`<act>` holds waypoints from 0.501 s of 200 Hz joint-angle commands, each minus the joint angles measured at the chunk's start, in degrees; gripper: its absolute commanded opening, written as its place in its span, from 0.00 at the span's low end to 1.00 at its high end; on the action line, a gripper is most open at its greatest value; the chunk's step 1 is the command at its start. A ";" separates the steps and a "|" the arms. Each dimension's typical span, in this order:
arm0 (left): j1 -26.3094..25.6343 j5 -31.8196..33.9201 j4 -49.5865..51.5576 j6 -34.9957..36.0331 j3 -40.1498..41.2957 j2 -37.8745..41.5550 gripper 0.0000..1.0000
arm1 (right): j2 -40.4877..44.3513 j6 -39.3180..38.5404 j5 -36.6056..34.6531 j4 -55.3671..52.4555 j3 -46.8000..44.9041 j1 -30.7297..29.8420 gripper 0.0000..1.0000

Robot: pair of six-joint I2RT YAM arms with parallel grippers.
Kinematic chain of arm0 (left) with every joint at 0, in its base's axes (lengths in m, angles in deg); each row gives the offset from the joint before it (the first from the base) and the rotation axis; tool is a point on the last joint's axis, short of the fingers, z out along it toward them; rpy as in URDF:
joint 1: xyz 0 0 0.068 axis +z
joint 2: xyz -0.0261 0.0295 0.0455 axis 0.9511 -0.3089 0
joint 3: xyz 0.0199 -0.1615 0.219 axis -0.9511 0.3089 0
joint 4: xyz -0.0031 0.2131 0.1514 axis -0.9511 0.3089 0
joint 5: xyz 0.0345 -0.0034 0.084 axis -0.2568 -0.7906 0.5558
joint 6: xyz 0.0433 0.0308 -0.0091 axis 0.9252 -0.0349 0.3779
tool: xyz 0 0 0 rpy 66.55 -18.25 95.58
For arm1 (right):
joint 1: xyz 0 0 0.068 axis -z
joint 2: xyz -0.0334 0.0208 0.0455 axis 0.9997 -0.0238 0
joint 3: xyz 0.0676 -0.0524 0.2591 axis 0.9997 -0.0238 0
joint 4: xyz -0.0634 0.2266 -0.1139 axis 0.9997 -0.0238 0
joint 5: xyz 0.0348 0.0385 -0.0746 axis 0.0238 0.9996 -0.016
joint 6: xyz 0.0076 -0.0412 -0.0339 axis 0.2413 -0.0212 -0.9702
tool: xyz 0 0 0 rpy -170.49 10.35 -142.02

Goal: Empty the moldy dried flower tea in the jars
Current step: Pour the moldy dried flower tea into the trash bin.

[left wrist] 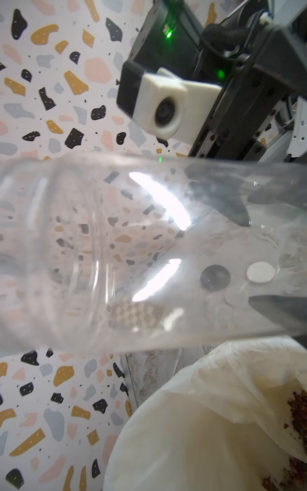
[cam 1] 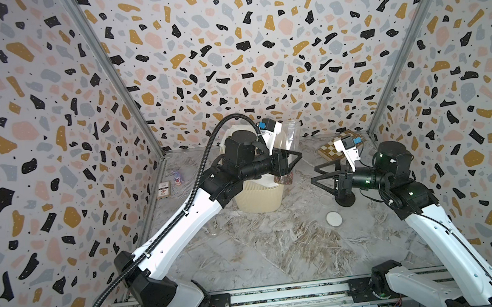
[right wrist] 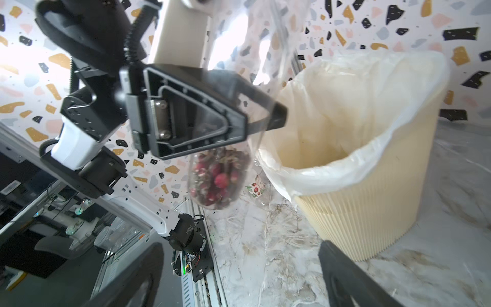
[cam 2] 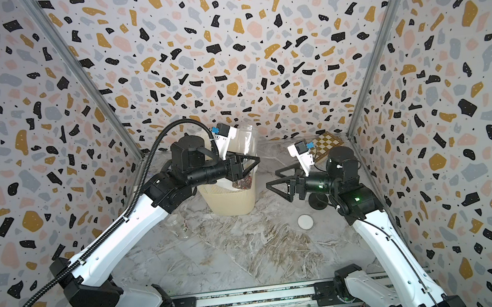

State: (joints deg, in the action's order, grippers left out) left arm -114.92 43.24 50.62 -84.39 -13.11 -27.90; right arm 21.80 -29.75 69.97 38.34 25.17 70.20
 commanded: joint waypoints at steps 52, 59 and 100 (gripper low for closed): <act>-0.41 3.73 -15.80 -6.82 2.25 1.62 0.36 | -9.96 -2.45 -5.17 2.52 8.84 -7.71 0.95; -0.39 3.61 -16.62 -6.75 2.93 1.87 0.36 | -10.69 -2.47 -5.16 2.77 9.40 -8.13 0.95; -0.37 0.92 -22.72 -7.60 6.49 2.52 0.36 | -14.37 -2.71 -4.45 4.51 12.67 -9.34 0.95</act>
State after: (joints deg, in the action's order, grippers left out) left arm -114.92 46.10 36.28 -90.88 -8.28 -27.15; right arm 7.73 -31.39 65.58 40.30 34.04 61.44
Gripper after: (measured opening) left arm 0.508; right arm 0.951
